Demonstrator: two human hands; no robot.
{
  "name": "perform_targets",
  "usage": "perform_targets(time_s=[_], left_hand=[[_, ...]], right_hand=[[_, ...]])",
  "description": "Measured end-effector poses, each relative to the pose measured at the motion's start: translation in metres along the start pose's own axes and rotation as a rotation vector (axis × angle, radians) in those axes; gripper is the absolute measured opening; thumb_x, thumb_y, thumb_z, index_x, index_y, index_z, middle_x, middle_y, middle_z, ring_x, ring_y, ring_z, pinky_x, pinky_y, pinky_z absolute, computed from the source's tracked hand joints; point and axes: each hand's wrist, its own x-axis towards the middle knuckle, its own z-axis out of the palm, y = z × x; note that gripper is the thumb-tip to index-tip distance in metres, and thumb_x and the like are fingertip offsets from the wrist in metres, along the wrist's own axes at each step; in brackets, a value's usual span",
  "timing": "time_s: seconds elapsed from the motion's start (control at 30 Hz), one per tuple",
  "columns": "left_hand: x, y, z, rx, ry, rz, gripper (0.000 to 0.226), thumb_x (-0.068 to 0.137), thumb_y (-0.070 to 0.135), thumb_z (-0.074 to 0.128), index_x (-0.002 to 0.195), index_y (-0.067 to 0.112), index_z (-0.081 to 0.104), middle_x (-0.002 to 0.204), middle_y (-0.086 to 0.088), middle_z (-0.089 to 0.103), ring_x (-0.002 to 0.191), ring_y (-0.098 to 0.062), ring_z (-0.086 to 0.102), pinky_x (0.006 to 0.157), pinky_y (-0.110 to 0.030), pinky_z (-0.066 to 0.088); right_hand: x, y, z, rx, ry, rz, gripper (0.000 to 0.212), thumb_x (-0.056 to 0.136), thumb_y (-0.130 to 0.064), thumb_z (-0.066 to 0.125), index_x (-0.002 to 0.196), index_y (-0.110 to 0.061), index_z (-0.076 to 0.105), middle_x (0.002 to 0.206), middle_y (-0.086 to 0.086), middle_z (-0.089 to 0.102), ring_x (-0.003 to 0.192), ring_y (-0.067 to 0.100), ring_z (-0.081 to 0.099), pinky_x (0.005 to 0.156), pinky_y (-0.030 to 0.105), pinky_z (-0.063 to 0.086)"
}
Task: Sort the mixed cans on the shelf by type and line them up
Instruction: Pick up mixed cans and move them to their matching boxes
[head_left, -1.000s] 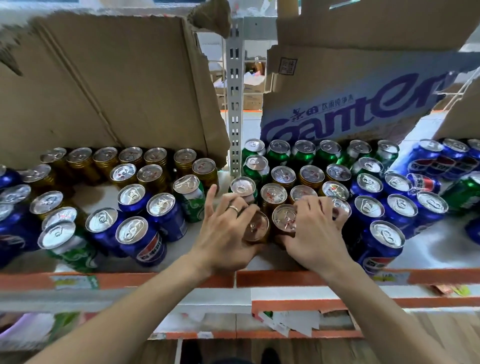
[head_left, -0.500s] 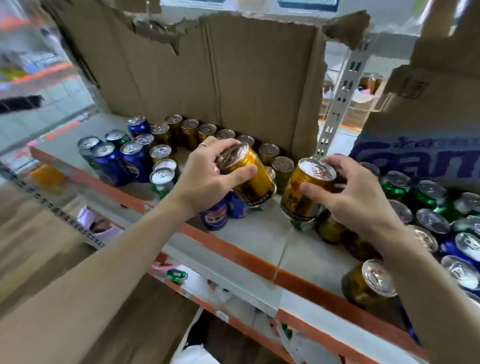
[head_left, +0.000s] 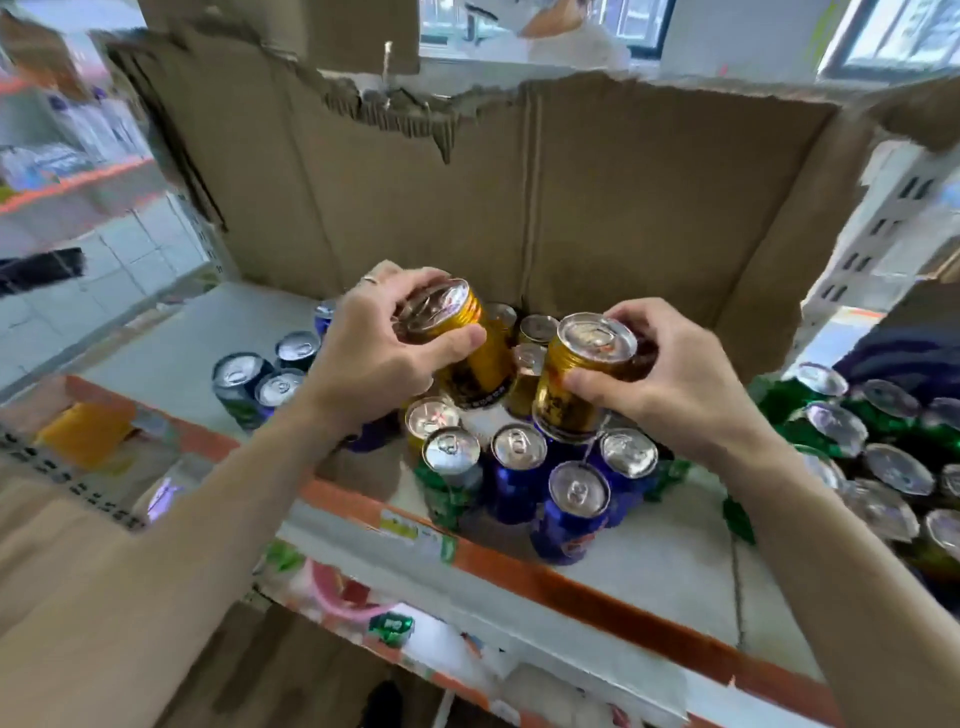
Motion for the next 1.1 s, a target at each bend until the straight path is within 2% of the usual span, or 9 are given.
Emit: perform_targets(time_s=[0.1,0.2,0.3,0.43,0.63,0.77,0.83,1.0,1.1], left_hand=[[0.029,-0.031,-0.025,-0.008,-0.026,0.032,0.072,0.067,0.059,0.076,0.123,0.015,0.066,0.102,0.007,0.056,0.097,0.001,0.059,0.086,-0.010,0.044],[0.054,-0.056,-0.039,-0.008,-0.102,0.064,0.068,0.070,0.050,0.082,0.125,0.012,0.065,0.102,0.008,0.055,0.096,-0.004,0.060,0.082,-0.007,0.045],[0.076,-0.071,-0.038,-0.007,-0.209,0.107,0.063,0.073,0.044,0.084,0.125,0.015,0.065,0.106,0.004,0.056,0.101,-0.011,0.060,0.089,-0.021,0.053],[0.094,-0.084,-0.027,0.036,-0.292,0.138,0.062,0.069,0.046,0.085,0.121,0.018,0.066,0.106,0.000,0.057,0.100,-0.017,0.060,0.091,-0.034,0.053],[0.108,-0.102,0.002,0.191,-0.434,0.183,0.063,0.069,0.048,0.085,0.119,0.014,0.066,0.105,-0.003,0.054,0.101,-0.021,0.054,0.093,-0.037,0.049],[0.118,-0.105,0.010,0.275,-0.465,0.202,0.073,0.056,0.071,0.071,0.109,0.020,0.071,0.100,0.001,0.056,0.097,-0.019,0.055,0.091,-0.040,0.049],[0.123,-0.104,0.013,0.299,-0.494,0.209,0.074,0.053,0.072,0.068,0.106,0.021,0.072,0.098,0.002,0.058,0.096,-0.019,0.057,0.088,-0.041,0.051],[0.129,-0.110,0.024,0.362,-0.547,0.225,0.070,0.059,0.066,0.075,0.113,0.023,0.070,0.098,0.004,0.054,0.097,-0.019,0.055,0.084,-0.043,0.053],[0.126,-0.118,0.034,0.438,-0.598,0.242,0.059,0.065,0.062,0.076,0.111,0.026,0.069,0.098,0.004,0.053,0.104,-0.022,0.054,0.079,-0.036,0.049]], right_hand=[[0.021,-0.018,0.030,-0.032,0.059,0.042,0.062,0.067,-0.041,0.085,0.118,-0.023,0.056,0.105,-0.012,0.066,0.097,0.004,0.063,0.089,0.030,0.054],[0.037,-0.030,0.054,-0.060,0.108,0.087,0.072,0.072,-0.038,0.084,0.133,-0.022,0.050,0.118,-0.008,0.063,0.107,0.009,0.060,0.097,0.030,0.049],[0.047,-0.034,0.076,-0.112,0.156,0.130,0.080,0.077,-0.036,0.081,0.144,-0.019,0.042,0.131,0.000,0.058,0.114,0.012,0.054,0.096,0.023,0.043],[0.054,-0.035,0.095,-0.202,0.156,0.166,0.065,0.076,-0.032,0.082,0.132,-0.016,0.054,0.112,-0.006,0.060,0.105,0.010,0.056,0.082,0.010,0.040],[0.063,-0.022,0.107,-0.352,0.031,0.194,0.066,0.070,-0.038,0.085,0.126,-0.019,0.055,0.109,-0.007,0.059,0.102,0.012,0.056,0.089,0.027,0.047],[0.069,-0.015,0.112,-0.477,-0.062,0.221,0.067,0.064,-0.056,0.079,0.118,-0.026,0.056,0.105,-0.010,0.061,0.095,0.013,0.060,0.086,0.040,0.053],[0.070,-0.013,0.114,-0.522,-0.103,0.240,0.067,0.063,-0.061,0.077,0.117,-0.028,0.056,0.106,-0.008,0.063,0.095,0.015,0.060,0.083,0.042,0.053],[0.074,-0.006,0.117,-0.659,-0.155,0.229,0.070,0.067,-0.065,0.074,0.123,-0.026,0.057,0.105,-0.007,0.056,0.106,0.019,0.056,0.092,0.041,0.047],[0.077,0.003,0.120,-0.735,-0.198,0.207,0.072,0.069,-0.069,0.071,0.127,-0.028,0.055,0.123,-0.005,0.055,0.122,0.020,0.045,0.102,0.046,0.036]])
